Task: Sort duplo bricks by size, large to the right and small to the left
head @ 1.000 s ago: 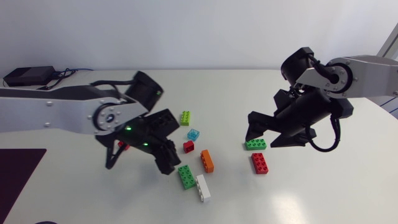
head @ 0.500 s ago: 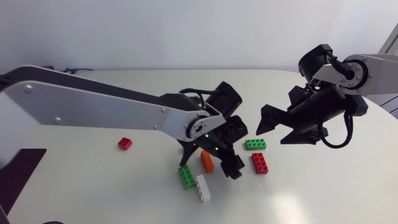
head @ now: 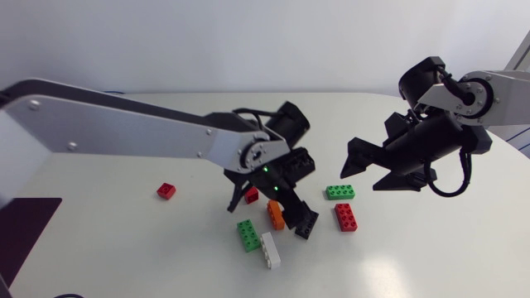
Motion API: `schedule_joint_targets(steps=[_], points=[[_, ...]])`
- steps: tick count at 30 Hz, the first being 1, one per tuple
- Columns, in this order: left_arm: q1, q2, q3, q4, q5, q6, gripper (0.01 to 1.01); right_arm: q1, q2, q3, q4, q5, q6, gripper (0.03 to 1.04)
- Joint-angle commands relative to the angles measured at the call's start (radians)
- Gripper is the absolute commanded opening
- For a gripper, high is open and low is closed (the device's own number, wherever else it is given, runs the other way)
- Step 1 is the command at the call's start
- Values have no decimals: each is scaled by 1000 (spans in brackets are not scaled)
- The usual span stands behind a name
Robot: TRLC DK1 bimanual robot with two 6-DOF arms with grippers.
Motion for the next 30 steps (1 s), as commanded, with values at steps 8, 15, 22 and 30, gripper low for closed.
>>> schedule_joint_targets(steps=[8,15,22,30], points=[[212,-168,-122,-29,-36,59,982,4,-25,-27,-2,-17,17,998],[285,-85,-179,-27,-35,85,974,2,-26,-31,0,-23,22,998],[238,-15,-139,-7,-23,73,980,2,-26,-33,0,-23,22,998],[210,82,-49,-7,-20,66,882,-4,-25,-34,-2,-23,17,998]])
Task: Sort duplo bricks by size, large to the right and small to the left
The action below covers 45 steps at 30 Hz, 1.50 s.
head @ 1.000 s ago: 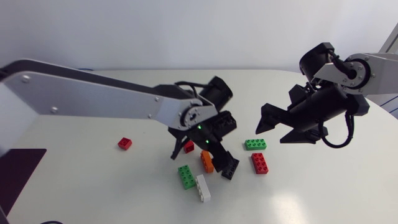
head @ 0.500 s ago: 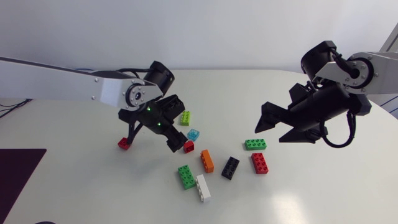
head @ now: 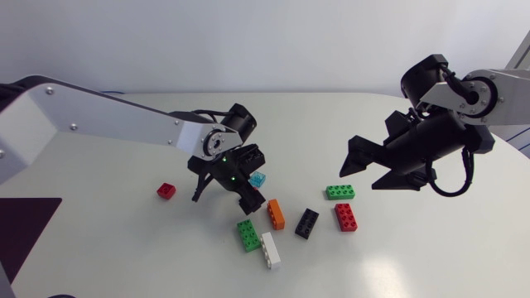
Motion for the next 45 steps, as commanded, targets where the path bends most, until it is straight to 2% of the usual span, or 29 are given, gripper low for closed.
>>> schedule_joint_targets(steps=[1,2,5,10,17,24,25,26,27,28,32,39,42,45], points=[[-9,39,35,1,14,1,820,-5,-11,-34,-4,-4,17,998],[-9,47,38,1,14,3,725,-5,-11,-34,-4,-4,17,998],[-2,55,41,1,17,3,357,-7,-11,-36,-4,-4,16,998],[21,23,-1,4,37,21,331,-5,-11,-37,-4,-5,17,998],[122,-89,-103,29,49,66,315,-4,-5,-41,0,-5,17,998],[92,-72,-68,29,55,57,318,2,-8,-42,3,-5,19,998],[81,-71,-62,29,55,55,330,-1,-10,-44,1,-7,17,998],[73,-69,-56,29,55,54,433,-2,-11,-44,0,-7,17,998],[64,-66,-50,29,54,54,690,-4,-11,-45,0,-7,17,998],[53,-62,-41,26,50,44,887,-5,-11,-45,-2,-7,16,998],[18,-51,-13,18,37,11,956,-7,-11,-48,-2,-7,13,998],[-3,7,16,14,37,0,975,-9,-10,-48,0,-7,11,998],[-2,47,35,1,35,3,948,-12,-11,-48,0,-7,9,998],[1,50,38,-2,27,14,862,-18,-11,-50,-2,-7,8,998]])
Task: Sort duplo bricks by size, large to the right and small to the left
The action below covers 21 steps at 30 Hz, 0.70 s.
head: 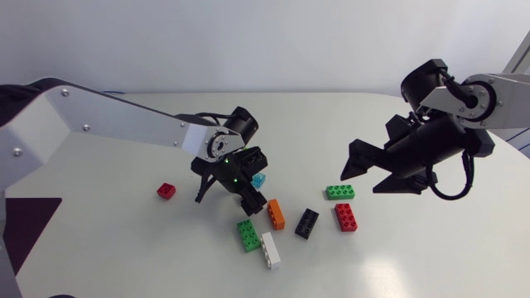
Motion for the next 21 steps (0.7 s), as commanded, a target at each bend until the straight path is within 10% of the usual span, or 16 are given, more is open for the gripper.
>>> schedule_joint_targets(steps=[1,8,21], points=[[1,22,30,-8,-10,-2,848,-12,-11,-33,-2,-6,8,998],[17,32,42,-32,-7,24,352,-12,-11,-37,1,-6,7,998],[66,2,31,-60,33,53,234,-18,-14,-48,1,-9,5,998]])
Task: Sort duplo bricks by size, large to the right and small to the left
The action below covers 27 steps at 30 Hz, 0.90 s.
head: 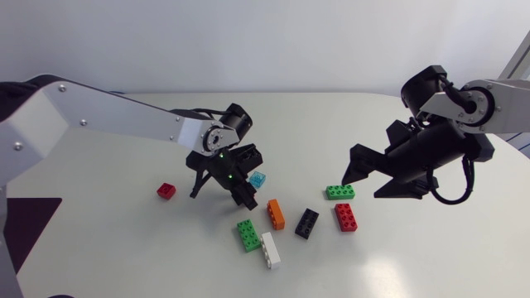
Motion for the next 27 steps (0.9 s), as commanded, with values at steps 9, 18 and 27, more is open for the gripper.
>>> schedule_joint_targets(steps=[9,18,27], points=[[271,-180,-207,23,22,75,238,7,5,-15,16,-6,1,998],[451,-241,-381,141,19,113,349,37,18,-3,22,-8,13,998],[247,-248,-173,57,17,3,979,39,10,14,11,-6,16,998]])
